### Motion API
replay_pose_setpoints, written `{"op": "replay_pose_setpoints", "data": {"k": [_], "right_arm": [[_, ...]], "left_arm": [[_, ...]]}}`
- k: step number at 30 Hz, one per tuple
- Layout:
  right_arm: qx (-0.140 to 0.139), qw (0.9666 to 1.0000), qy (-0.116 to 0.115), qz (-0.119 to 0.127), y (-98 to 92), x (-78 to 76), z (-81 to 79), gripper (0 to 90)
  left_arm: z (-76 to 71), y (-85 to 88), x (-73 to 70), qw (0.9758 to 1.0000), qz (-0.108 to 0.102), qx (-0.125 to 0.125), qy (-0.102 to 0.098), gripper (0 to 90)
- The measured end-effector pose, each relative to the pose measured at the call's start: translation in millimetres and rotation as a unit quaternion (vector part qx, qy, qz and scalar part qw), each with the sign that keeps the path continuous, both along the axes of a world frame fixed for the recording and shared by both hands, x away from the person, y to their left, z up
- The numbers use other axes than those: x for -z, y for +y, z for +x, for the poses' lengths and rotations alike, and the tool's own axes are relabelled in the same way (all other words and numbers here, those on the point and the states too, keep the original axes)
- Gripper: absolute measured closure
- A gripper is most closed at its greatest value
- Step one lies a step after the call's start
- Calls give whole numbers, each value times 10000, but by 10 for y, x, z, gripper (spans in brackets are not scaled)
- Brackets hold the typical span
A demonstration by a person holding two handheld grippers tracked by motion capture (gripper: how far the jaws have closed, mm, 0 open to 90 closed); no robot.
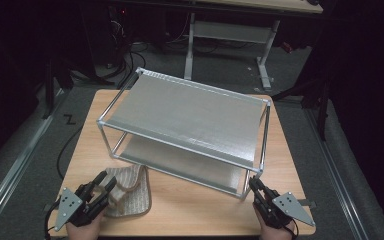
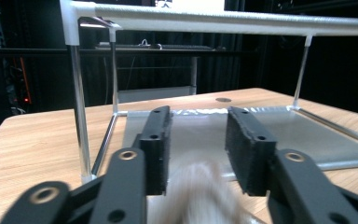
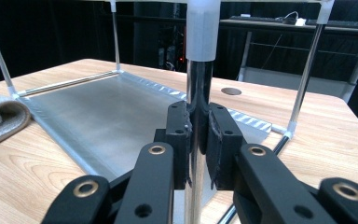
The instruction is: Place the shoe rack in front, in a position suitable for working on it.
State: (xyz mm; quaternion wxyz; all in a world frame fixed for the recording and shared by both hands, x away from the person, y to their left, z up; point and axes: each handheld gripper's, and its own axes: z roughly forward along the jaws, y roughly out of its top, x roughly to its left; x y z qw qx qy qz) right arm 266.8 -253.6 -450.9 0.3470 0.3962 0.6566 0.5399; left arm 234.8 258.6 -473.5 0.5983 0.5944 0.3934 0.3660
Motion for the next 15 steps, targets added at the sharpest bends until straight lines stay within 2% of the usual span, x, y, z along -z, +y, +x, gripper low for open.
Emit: {"op": "replay_pose_setpoints", "data": {"k": [11, 15], "right_arm": [[23, 10000, 8, 32, -7, 2, 25, 793], [31, 10000, 30, 33, -14, 10, 27, 760]], "left_arm": [[2, 56, -14, 9998, -84, -184, 76, 521], [53, 66, -42, 9996, 10, -256, 99, 515]]}}
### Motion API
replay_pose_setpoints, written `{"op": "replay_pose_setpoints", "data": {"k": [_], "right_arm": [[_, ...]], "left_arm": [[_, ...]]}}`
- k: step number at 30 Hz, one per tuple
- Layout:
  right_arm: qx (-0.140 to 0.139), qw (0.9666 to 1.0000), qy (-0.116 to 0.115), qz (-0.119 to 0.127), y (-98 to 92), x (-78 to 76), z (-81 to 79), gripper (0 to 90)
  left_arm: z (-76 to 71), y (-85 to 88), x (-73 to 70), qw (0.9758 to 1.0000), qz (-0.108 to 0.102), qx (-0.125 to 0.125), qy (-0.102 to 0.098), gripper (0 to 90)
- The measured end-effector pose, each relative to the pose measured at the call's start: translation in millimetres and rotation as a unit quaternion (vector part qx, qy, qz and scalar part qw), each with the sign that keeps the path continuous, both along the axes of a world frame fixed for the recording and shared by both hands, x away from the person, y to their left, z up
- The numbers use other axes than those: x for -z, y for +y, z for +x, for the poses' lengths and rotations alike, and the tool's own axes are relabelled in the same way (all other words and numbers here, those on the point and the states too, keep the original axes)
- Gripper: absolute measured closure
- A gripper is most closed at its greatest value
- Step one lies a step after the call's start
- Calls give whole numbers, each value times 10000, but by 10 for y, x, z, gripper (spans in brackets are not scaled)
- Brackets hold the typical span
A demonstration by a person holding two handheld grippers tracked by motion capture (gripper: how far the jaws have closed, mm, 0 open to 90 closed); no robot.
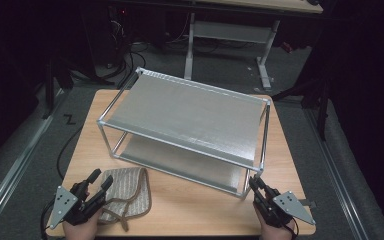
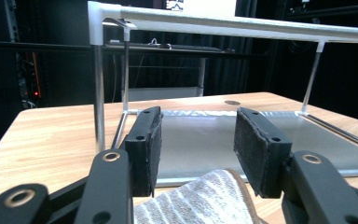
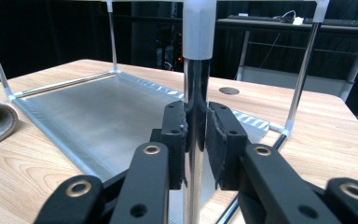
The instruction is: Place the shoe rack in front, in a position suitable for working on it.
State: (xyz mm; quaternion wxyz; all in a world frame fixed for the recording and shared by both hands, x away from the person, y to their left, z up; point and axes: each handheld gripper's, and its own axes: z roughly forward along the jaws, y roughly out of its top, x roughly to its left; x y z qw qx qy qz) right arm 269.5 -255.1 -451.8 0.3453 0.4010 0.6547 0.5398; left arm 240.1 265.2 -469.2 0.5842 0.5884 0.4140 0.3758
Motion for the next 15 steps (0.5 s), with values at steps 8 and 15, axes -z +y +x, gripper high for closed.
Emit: {"op": "replay_pose_setpoints", "data": {"k": [8, 15], "right_arm": [[51, 9999, 86, -21, -31, 27, -53, 752], [84, 9999, 78, -81, -32, 36, -108, 781]], "left_arm": [[259, 71, -205, 9998, -3, -169, 59, 532], [577, 162, -270, 9993, 70, -354, 37, 551]]}}
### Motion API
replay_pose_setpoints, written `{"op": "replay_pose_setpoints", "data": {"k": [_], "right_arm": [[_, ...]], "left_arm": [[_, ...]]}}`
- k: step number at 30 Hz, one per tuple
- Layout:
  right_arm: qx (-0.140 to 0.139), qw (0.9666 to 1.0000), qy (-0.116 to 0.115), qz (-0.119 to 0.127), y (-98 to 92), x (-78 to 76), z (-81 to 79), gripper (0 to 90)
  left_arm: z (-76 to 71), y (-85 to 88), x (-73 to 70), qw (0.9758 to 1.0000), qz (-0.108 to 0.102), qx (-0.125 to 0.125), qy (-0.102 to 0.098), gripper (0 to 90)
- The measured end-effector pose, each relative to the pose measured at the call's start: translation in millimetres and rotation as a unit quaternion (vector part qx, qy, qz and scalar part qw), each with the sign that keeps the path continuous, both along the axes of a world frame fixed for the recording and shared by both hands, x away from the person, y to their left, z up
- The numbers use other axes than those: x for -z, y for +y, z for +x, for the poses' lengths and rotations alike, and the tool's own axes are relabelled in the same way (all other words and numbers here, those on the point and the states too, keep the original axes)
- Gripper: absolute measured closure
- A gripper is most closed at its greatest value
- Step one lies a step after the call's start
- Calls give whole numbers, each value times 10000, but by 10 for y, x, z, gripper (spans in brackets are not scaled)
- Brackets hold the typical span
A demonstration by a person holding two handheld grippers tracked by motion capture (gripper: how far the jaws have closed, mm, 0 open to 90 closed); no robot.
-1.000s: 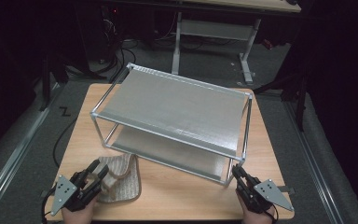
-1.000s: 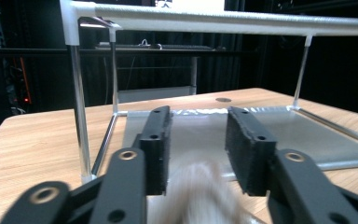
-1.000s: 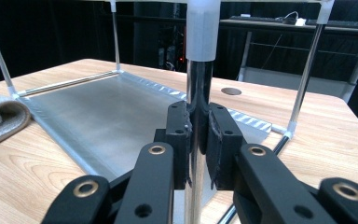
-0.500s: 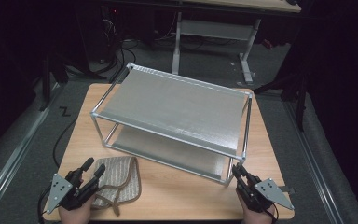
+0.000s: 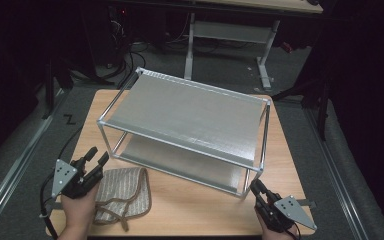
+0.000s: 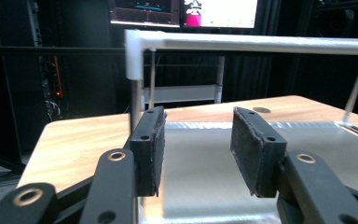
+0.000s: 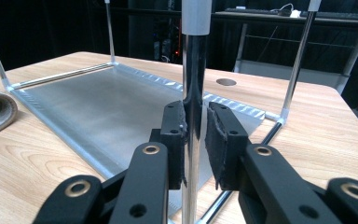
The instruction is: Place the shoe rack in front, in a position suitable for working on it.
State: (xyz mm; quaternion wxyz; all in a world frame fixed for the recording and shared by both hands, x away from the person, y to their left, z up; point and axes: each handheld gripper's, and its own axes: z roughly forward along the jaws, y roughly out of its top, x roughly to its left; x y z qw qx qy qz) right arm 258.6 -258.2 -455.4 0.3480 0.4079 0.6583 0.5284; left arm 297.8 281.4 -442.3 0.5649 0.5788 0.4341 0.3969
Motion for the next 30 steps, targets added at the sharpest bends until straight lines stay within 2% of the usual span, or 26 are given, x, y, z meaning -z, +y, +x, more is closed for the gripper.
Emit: {"op": "replay_pose_setpoints", "data": {"k": [6, 9, 12, 15, 18, 24, 30], "right_arm": [[27, 10000, -18, -49, 4, 8, -24, 797], [31, 10000, -10, -73, 9, 3, -37, 804], [53, 9999, -11, -88, 18, 7, -34, 807], [66, 9999, 17, -90, 30, 3, -19, 806], [68, 9999, 42, -122, 37, -7, 4, 806], [121, 9995, 153, -229, 42, -47, 62, 805], [320, 9987, 268, -309, -37, -89, 148, 805]], "left_arm": [[288, 53, -76, 9996, 153, -215, -61, 563], [417, 83, -101, 9995, 111, -309, -44, 565], [515, 97, -108, 9994, 82, -332, 11, 578], [575, 89, -90, 9995, 130, -295, 63, 629], [614, 71, -76, 9995, 188, -248, 99, 678], [636, 94, -72, 9995, 114, -282, 95, 784], [559, 38, -63, 9998, 167, -91, 20, 784]]}}
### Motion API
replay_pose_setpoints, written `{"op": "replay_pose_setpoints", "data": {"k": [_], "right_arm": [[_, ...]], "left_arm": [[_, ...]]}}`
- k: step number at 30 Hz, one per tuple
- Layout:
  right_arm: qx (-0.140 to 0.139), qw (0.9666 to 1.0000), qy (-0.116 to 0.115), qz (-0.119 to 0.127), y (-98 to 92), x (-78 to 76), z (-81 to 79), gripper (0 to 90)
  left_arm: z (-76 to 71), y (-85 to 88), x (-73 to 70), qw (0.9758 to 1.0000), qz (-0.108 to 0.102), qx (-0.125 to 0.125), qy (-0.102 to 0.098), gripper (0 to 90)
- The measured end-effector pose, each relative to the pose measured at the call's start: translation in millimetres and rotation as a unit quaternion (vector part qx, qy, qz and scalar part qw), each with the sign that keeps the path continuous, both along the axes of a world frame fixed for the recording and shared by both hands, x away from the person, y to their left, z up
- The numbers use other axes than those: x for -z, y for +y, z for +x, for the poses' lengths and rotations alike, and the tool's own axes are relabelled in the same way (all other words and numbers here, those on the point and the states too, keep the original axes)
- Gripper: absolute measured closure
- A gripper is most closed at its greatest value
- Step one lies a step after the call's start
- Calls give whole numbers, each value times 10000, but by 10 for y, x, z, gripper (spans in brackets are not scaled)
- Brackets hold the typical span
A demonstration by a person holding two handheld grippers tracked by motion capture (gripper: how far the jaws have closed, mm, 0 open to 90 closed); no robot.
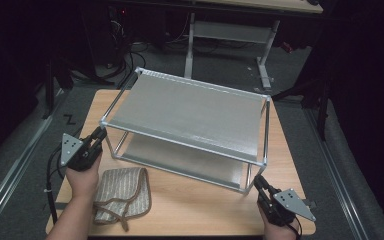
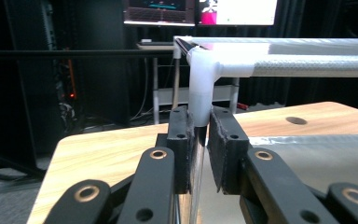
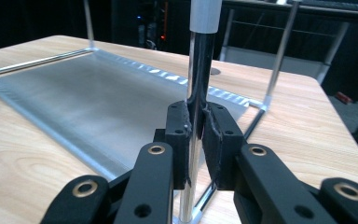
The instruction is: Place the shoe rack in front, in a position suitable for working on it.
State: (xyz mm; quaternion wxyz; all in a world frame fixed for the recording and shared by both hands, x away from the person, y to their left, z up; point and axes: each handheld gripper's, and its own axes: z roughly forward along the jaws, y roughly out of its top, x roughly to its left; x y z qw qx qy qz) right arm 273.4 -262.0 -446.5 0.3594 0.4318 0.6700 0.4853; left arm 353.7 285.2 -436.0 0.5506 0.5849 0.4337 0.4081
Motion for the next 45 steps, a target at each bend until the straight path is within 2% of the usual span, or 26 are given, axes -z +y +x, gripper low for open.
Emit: {"op": "replay_pose_setpoints", "data": {"k": [2, 4, 6, 9, 17, 22, 23, 27, 31, 34, 36, 38, 41, 42, 45], "right_arm": [[70, 10000, 12, -32, -41, -10, 38, 805], [115, 9999, 23, -28, -76, -20, 80, 806], [164, 9999, 0, -21, -97, -26, 120, 806], [264, 9997, -12, -10, -147, -33, 206, 807], [624, 9980, -48, 71, -344, -25, 448, 809], [784, 9968, -143, 99, -469, -8, 540, 807], [798, 9966, -159, 105, -494, -5, 559, 804], [791, 9965, -263, 80, -528, -6, 605, 777], [835, 9955, -426, 121, -508, -52, 583, 672], [845, 9951, -507, 95, -455, -96, 483, 605], [820, 9951, -558, 33, -401, -110, 405, 566], [813, 9951, -569, 34, -352, -118, 337, 526], [681, 9955, -652, -87, -252, -107, 233, 495], [650, 9956, -662, -124, -230, -102, 214, 492], [524, 9960, -708, -168, -152, -79, 160, 474]], "left_arm": [[-9, -17, 3, 10000, 24, 3, -19, 754], [2, -25, 3, 10000, -68, 7, 28, 686], [-3, -56, 6, 9999, -115, 78, 37, 663], [-18, -138, 16, 9998, -18, 177, 58, 688], [-123, -333, 37, 9993, -26, 379, 37, 767], [-209, -438, 55, 9988, 0, 485, 0, 778], [-232, -472, 49, 9986, 44, 525, 47, 782], [-272, -467, 24, 9983, 85, 576, 82, 779], [-397, -352, 16, 9983, 115, 561, 132, 690], [-521, -244, 32, 9976, 80, 586, 353, 585], [-612, -195, 59, 9970, 127, 580, 501, 536], [-725, -155, 108, 9954, 190, 576, 735, 497], [-799, -146, 154, 9910, 256, 641, 1149, 423], [-828, -158, 179, 9877, 323, 727, 1349, 394], [-950, -215, 248, 9825, 588, 818, 1565, 364]]}}
